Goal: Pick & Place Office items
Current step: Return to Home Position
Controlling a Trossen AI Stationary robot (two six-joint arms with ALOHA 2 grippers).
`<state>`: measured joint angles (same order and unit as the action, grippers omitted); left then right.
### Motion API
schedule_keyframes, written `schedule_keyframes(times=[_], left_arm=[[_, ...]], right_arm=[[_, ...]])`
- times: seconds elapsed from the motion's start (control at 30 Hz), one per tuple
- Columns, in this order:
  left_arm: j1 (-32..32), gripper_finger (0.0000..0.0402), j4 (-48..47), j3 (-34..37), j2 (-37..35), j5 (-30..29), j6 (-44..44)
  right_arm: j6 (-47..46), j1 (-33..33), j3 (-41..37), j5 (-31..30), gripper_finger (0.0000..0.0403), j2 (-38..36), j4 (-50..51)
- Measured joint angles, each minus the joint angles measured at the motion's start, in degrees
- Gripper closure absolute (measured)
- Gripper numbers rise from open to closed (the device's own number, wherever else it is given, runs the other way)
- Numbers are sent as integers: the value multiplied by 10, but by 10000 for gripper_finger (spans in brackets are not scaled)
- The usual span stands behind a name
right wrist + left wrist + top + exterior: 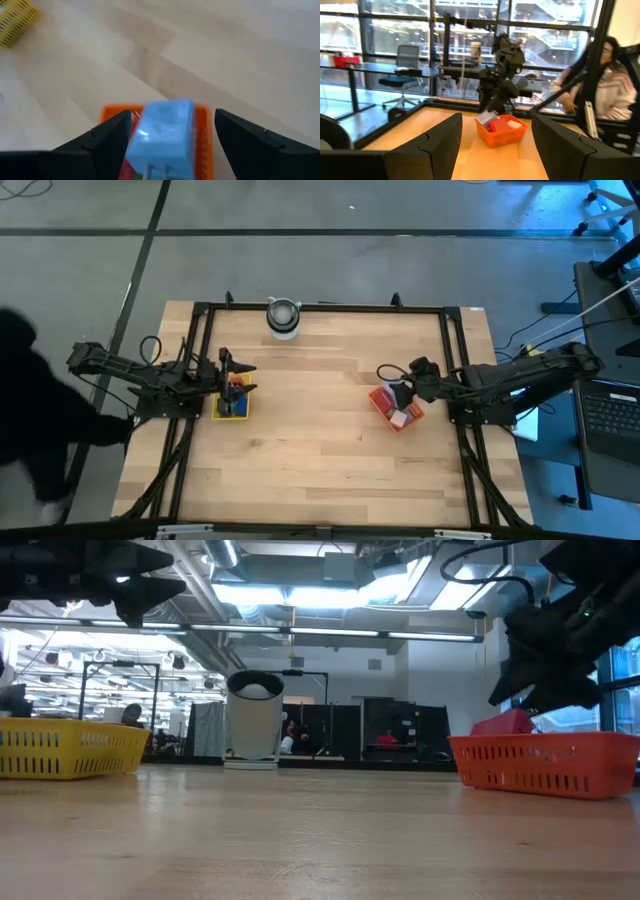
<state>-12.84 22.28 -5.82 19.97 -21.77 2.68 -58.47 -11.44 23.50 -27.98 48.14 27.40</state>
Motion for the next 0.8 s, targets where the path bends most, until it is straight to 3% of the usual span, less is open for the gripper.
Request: schedule_keyframes(times=[0.23,0.47,0.63,0.8], left_arm=[[0,167,5,-23,-8,-12,-35],[0,167,-114,-95,-45,-15,-59],[0,167,-168,-108,-84,-13,-77],[0,167,-212,-109,-125,-26,-84]], right_arm=[[99,20,89,-41,116,-16,48],[222,15,197,-57,127,-75,99],[274,-1,200,-57,137,-158,102],[337,-25,161,-19,145,-232,21]])
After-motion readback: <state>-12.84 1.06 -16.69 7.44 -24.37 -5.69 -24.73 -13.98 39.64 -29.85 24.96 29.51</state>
